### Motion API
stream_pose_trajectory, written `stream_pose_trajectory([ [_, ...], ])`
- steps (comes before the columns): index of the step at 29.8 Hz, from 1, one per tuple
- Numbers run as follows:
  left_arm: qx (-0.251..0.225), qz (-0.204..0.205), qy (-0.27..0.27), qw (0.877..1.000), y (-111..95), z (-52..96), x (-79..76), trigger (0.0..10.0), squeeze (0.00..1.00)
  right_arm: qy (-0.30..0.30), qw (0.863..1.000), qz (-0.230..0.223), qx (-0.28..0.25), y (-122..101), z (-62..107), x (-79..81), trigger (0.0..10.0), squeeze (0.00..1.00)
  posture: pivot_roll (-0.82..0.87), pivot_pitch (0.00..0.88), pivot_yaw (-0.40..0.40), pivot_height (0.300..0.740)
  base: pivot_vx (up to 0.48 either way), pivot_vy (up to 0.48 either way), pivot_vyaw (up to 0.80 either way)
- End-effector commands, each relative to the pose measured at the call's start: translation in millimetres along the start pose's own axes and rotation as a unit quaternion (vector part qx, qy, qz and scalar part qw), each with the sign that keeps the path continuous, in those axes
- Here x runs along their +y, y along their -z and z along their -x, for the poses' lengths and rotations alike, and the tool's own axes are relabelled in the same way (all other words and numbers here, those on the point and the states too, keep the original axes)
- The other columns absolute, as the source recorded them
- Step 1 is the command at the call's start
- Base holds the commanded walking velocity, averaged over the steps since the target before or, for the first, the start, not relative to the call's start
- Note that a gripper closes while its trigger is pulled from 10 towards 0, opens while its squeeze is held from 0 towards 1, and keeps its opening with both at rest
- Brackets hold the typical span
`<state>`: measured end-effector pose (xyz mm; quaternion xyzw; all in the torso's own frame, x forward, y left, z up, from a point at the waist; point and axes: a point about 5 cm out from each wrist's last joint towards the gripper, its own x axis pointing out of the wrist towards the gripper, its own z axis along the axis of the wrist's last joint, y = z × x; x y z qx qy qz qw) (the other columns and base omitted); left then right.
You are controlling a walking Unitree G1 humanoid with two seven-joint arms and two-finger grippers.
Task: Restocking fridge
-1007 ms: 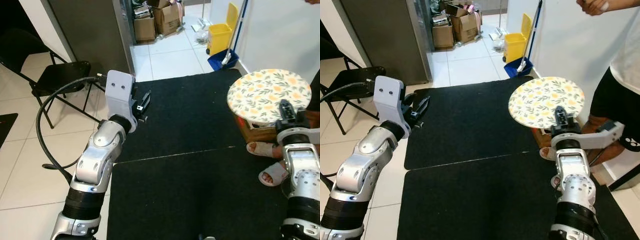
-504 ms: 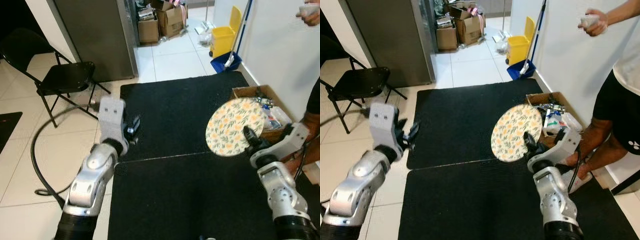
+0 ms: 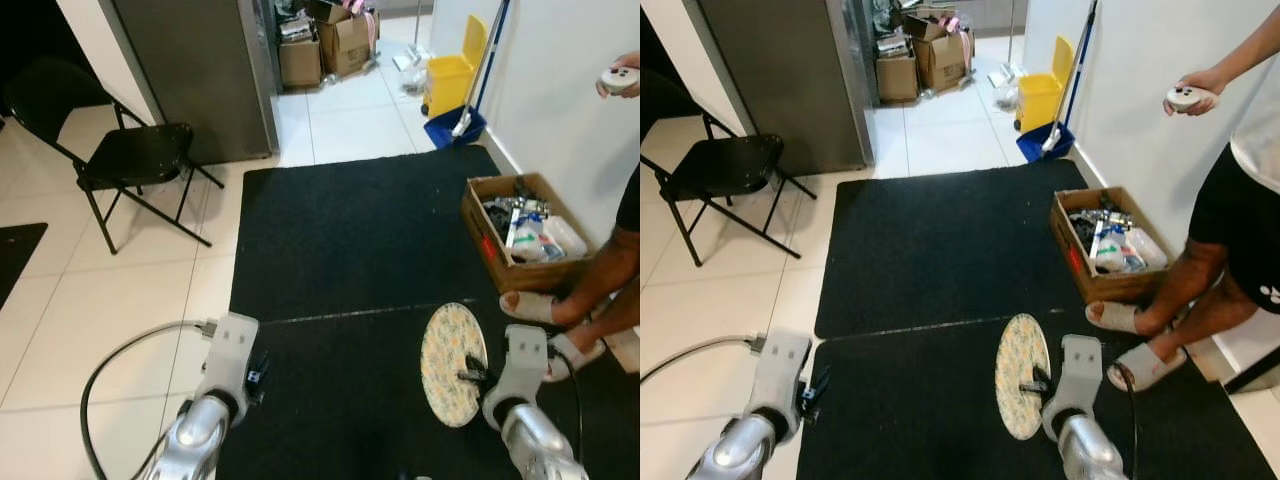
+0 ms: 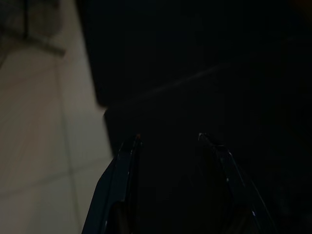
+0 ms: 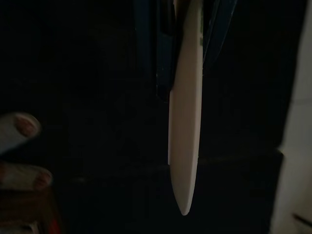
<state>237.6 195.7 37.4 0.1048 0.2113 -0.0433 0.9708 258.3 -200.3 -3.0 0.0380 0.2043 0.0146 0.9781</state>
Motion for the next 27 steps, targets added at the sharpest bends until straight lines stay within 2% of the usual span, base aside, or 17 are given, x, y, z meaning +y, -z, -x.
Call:
stream_pose_trajectory([
  [1,0.027,-0.010,-0.015,0.999,18,2.0,2.8,10.0,0.00,0.010,1.000,0.020,0.014,11,4.5,-0.4,10.0,0.00,0.00,0.157,0.040,0.737,0.000,0.000,0.00],
  [2,0.027,-0.010,-0.015,0.999,18,2.0,2.8,10.0,0.00,0.010,1.000,0.020,0.014,11,4.5,-0.4,10.0,0.00,0.00,0.157,0.040,0.737,0.000,0.000,0.00],
  [4,0.058,-0.015,-0.046,0.997,36,2.6,7.2,10.0,0.00,0.039,0.997,0.057,0.027,21,7.9,-4.8,10.0,0.00,-0.01,0.158,0.041,0.737,0.000,0.000,0.00],
  [5,0.058,-0.015,-0.046,0.997,36,2.6,7.2,10.0,0.00,0.039,0.997,0.057,0.027,21,7.9,-4.8,10.0,0.00,-0.01,0.158,0.041,0.737,0.000,0.000,0.00],
  [7,0.080,-0.038,-0.080,0.993,50,5.1,12.8,10.0,0.00,0.073,0.993,0.082,0.042,29,11.2,-11.5,10.0,0.00,-0.01,0.161,0.043,0.737,0.000,0.000,0.00],
  [9,0.106,-0.038,-0.105,0.988,65,10.7,19.9,10.0,0.00,0.089,0.991,0.077,0.060,38,15.7,-17.5,10.0,0.00,-0.01,0.163,0.043,0.737,0.000,0.000,0.00],
  [11,0.124,-0.020,-0.112,0.986,75,14.8,23.3,10.0,0.00,0.088,0.992,0.068,0.060,41,18.4,-19.2,10.0,0.00,-0.01,0.163,0.043,0.737,0.000,0.000,0.00],
  [12,0.124,-0.020,-0.112,0.986,75,14.8,23.3,10.0,0.00,0.088,0.992,0.068,0.060,41,18.4,-19.2,10.0,0.00,-0.01,0.163,0.043,0.737,0.000,0.000,0.00],
  [15,0.164,0.034,-0.068,0.984,93,19.1,17.5,10.0,0.00,0.082,0.992,0.072,0.057,45,21.5,-19.9,10.0,0.00,-0.01,0.164,0.041,0.737,0.000,0.000,0.00],
  [21,0.168,0.032,-0.036,0.985,99,17.9,8.9,10.0,0.00,0.089,0.992,0.075,0.041,44,22.0,-20.0,10.0,0.00,-0.02,0.156,0.035,0.737,0.000,0.000,0.00],
  [23,0.174,0.032,-0.020,0.984,101,13.7,1.1,10.0,0.00,0.083,0.991,0.098,0.036,43,20.1,-17.2,10.0,0.00,-0.02,0.148,0.030,0.737,0.000,0.000,0.00],
  [27,0.178,0.033,-0.024,0.983,103,12.3,0.0,10.0,0.00,0.071,0.990,0.108,0.048,48,22.0,-15.5,10.0,0.00,-0.03,0.142,0.026,0.737,0.000,0.000,0.00],
])
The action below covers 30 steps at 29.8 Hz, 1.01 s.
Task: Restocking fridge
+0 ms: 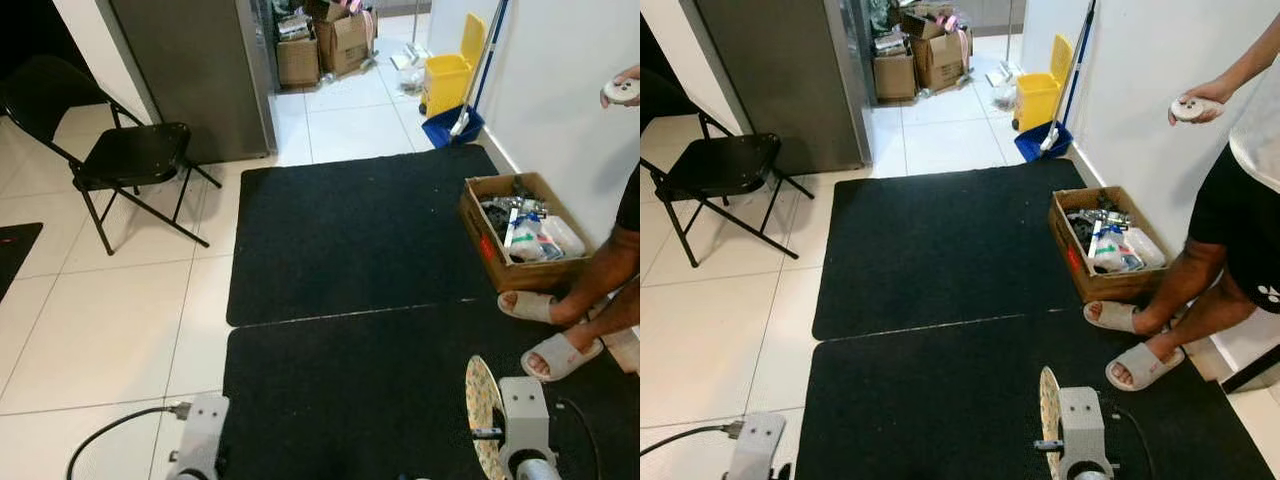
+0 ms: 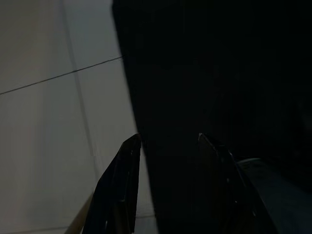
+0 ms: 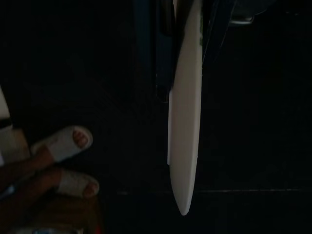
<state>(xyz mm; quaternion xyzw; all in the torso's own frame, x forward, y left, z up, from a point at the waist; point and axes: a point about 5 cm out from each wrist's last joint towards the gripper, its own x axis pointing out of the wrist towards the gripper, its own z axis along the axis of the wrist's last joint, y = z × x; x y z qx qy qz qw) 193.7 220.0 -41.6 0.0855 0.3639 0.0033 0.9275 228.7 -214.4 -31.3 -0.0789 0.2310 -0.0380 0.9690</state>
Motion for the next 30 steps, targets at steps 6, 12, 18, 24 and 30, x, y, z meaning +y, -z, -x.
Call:
stream_pose_trajectory([
  [6,0.031,0.042,-0.034,0.998,19,0.7,7.2,10.0,0.00,-0.022,0.999,-0.005,0.027,19,9.8,4.0,10.0,0.00,-0.03,0.139,0.022,0.737,0.000,0.000,0.00],
  [12,0.016,0.034,-0.029,0.999,16,-0.3,6.9,10.0,0.00,-0.023,1.000,-0.015,0.014,15,7.4,7.5,10.0,0.00,-0.03,0.140,0.026,0.737,0.000,0.000,0.00],
  [18,-0.006,0.018,-0.015,1.000,8,-2.4,1.3,10.0,0.00,-0.026,0.999,-0.015,0.011,13,6.0,9.1,10.0,0.00,-0.03,0.140,0.026,0.737,0.000,0.000,0.00],
  [24,-0.036,-0.017,0.015,0.999,0,-2.4,-7.0,10.0,0.00,-0.030,0.999,-0.009,0.013,13,5.8,10.0,10.0,0.00,-0.03,0.140,0.027,0.737,0.275,0.000,0.00],
  [30,-0.044,-0.021,0.015,0.999,0,-2.7,-8.8,10.0,0.00,-0.034,0.999,-0.009,0.011,14,6.1,9.9,10.0,0.00,-0.03,0.142,0.023,0.737,0.480,0.000,0.00],
])
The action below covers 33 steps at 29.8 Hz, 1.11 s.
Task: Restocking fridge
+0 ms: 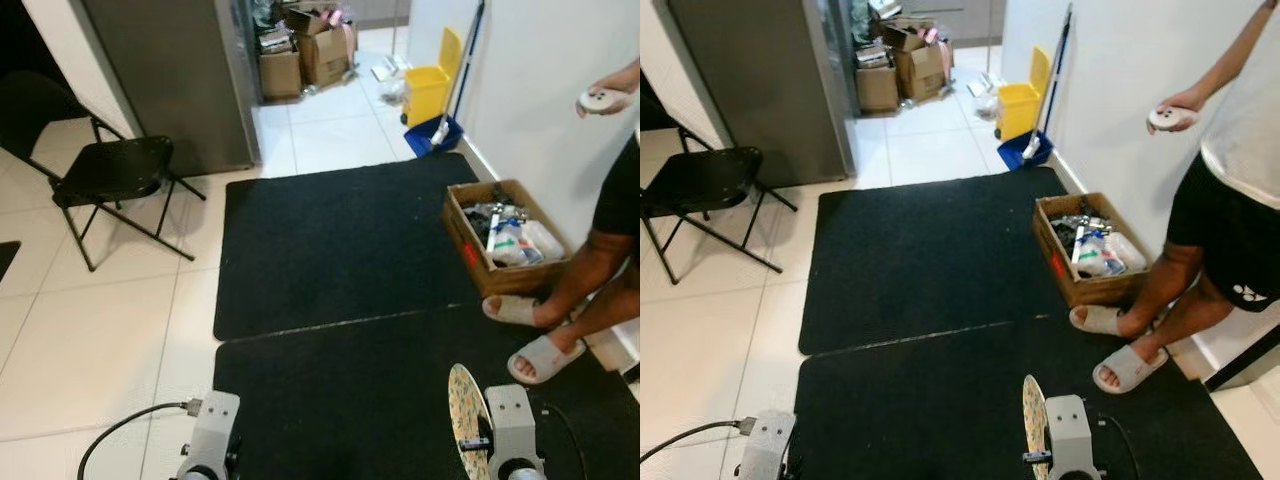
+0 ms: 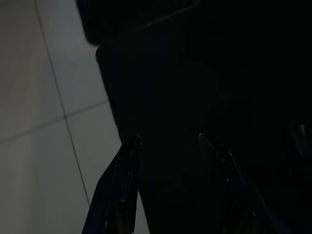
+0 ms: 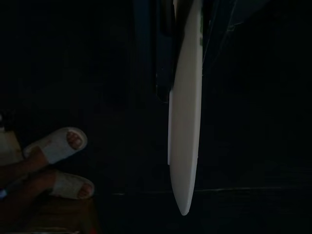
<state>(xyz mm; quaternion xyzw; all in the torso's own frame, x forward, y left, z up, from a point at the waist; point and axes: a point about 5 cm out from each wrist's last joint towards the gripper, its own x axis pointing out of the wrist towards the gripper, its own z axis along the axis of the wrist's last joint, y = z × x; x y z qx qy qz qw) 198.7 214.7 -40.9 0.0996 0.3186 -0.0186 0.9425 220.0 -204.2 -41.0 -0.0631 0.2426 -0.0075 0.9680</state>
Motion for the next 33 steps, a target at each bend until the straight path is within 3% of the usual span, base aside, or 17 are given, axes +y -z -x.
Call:
stream_pose_trajectory([
  [1,0.006,-0.002,0.003,1.000,4.0,0.5,-4.2,10.0,0.00,-0.001,1.000,0.000,0.001,2.5,1.5,-1.3,10.0,0.00,-0.03,0.142,0.023,0.737,0.480,0.000,0.00],
  [33,-0.003,-0.009,0.005,1.000,1.5,-2.5,-5.5,10.0,0.00,-0.010,1.000,-0.015,0.000,2.6,1.4,-1.2,10.0,0.00,-0.05,0.136,0.017,0.737,0.480,0.000,-0.05],
])
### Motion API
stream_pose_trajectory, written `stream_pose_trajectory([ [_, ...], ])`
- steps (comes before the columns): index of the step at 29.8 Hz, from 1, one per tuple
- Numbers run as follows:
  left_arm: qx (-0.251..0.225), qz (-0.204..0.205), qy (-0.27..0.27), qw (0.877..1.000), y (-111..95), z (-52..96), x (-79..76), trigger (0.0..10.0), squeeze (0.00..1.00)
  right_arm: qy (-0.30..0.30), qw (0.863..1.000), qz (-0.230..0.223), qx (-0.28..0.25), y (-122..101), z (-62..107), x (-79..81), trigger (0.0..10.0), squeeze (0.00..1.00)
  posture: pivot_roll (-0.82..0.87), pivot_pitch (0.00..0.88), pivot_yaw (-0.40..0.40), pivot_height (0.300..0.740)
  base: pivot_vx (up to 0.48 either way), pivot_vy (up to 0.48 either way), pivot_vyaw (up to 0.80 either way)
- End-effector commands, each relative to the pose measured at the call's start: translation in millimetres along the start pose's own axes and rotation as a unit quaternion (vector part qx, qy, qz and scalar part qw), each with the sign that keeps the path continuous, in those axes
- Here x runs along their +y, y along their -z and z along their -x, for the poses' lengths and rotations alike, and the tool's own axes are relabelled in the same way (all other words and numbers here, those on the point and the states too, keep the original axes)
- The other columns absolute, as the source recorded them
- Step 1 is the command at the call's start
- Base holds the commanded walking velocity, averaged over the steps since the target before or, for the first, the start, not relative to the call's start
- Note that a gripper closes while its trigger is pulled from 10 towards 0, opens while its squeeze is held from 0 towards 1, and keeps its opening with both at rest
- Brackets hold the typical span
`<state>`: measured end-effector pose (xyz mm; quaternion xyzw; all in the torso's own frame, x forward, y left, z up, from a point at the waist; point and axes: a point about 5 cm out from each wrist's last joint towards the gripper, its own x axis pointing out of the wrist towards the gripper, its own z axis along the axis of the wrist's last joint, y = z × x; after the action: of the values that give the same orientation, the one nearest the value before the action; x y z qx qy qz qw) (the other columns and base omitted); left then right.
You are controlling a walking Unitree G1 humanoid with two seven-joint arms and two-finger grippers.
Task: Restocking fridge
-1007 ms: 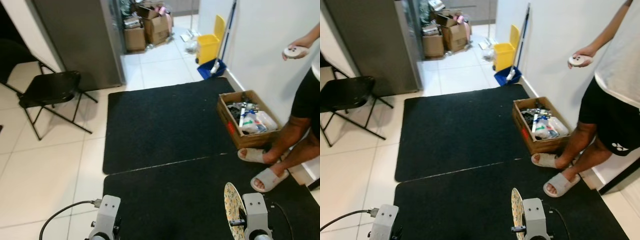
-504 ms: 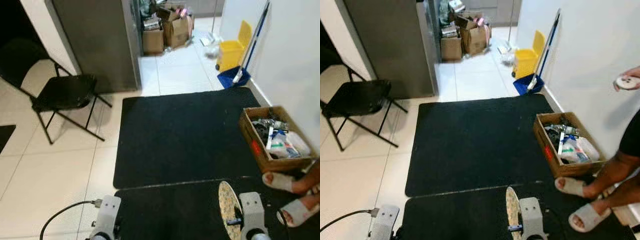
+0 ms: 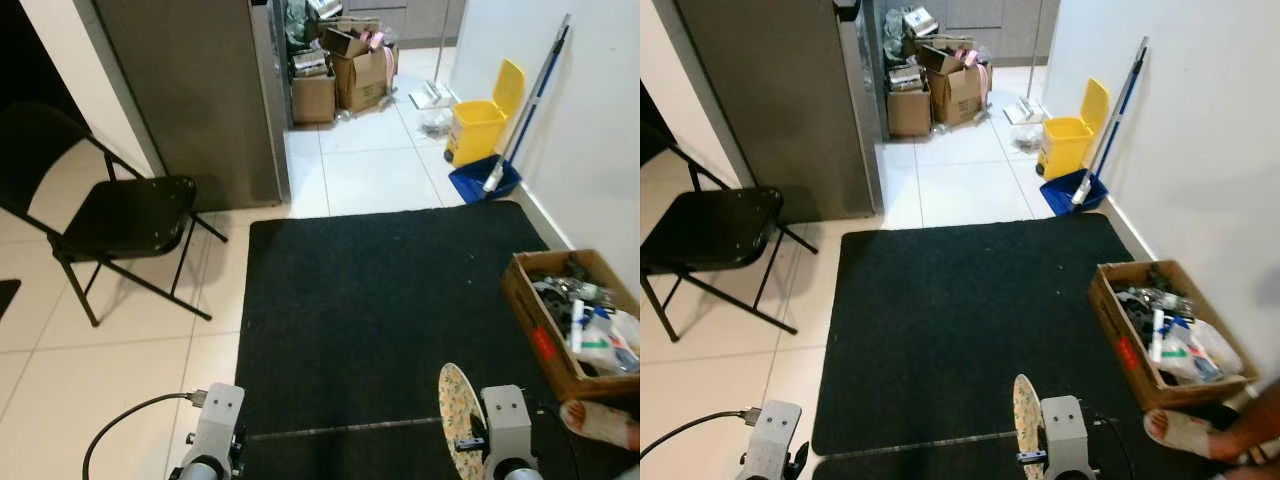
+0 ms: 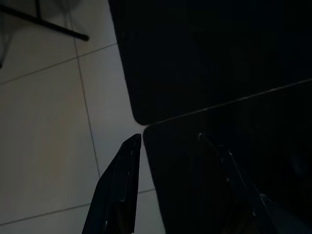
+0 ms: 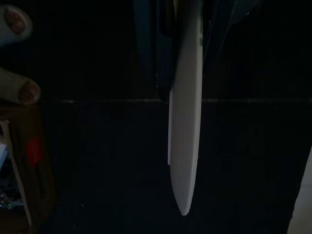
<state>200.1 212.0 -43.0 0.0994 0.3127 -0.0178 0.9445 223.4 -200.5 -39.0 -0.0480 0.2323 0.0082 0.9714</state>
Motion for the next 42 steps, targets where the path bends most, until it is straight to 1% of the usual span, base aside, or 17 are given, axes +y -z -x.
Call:
stream_pose_trajectory([
  [1,0.003,-0.010,0.007,1.000,1.2,-0.3,-2.7,10.0,0.00,0.009,1.000,-0.004,0.012,6.3,3.6,-4.6,10.0,0.00,-0.05,0.136,0.017,0.737,0.480,0.000,-0.57],
  [22,-0.001,-0.015,0.011,1.000,-2.2,-2.8,-4.3,10.0,0.00,0.012,1.000,-0.006,0.014,6.9,3.6,-5.8,10.0,0.00,-0.06,0.137,0.020,0.737,0.480,0.000,-0.60],
  [42,-0.003,-0.019,0.012,1.000,-2.5,-3.6,-4.2,10.0,0.00,0.010,1.000,-0.003,0.011,4.3,1.8,-4.7,10.0,0.00,-0.07,0.134,0.026,0.737,0.480,0.000,0.00],
])
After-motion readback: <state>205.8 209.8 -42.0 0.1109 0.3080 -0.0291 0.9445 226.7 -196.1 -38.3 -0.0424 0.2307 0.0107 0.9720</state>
